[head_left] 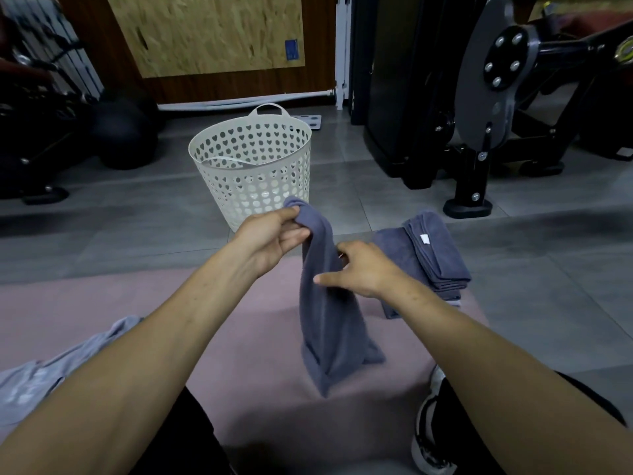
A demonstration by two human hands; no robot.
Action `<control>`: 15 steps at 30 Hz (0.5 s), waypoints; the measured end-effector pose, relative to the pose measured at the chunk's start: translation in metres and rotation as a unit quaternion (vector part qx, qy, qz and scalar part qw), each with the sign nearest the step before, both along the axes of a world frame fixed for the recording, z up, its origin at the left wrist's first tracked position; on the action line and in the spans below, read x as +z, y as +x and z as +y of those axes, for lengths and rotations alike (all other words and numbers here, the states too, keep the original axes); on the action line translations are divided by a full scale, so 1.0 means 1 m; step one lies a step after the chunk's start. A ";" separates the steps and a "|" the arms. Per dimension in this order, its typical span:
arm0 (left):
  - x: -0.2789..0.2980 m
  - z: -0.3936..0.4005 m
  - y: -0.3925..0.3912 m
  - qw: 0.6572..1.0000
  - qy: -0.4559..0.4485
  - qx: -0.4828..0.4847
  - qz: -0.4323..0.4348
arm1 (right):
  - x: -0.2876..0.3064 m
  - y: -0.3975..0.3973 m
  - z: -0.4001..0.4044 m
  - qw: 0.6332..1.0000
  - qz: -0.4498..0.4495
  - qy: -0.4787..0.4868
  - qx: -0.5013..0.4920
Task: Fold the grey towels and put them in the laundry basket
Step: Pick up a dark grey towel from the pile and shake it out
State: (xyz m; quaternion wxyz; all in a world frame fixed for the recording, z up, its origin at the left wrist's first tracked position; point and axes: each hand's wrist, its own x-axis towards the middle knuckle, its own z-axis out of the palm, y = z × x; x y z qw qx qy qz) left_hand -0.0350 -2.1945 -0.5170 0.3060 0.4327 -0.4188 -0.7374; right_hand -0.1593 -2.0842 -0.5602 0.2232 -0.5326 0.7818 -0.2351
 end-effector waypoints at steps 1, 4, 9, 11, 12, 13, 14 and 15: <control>0.000 -0.001 0.001 1.000 0.007 0.013 0.020 | -0.003 0.001 -0.002 0.999 0.034 -0.002 -0.011; -0.005 -0.002 0.006 0.999 -0.021 0.016 0.027 | -0.006 0.000 -0.011 0.997 0.014 -0.045 -0.056; -0.023 0.019 0.015 0.950 -0.140 -0.174 -0.220 | 0.018 -0.001 -0.021 0.974 -0.137 -0.164 -0.081; -0.023 0.024 0.015 0.959 -0.139 -0.166 -0.182 | 0.021 -0.003 -0.023 0.968 -0.170 -0.157 -0.094; -0.022 0.023 0.015 0.967 -0.140 -0.141 -0.161 | 0.021 -0.006 -0.025 0.967 -0.177 -0.153 -0.098; -0.021 0.021 0.014 0.974 -0.137 -0.108 -0.143 | 0.021 -0.008 -0.025 0.963 -0.197 -0.152 -0.101; -0.019 0.018 0.014 0.981 -0.129 -0.074 -0.123 | 0.019 -0.009 -0.025 0.960 -0.217 -0.148 -0.101; -0.016 0.014 0.015 0.988 -0.112 -0.041 -0.098 | 0.018 -0.011 -0.023 0.960 -0.228 -0.132 -0.092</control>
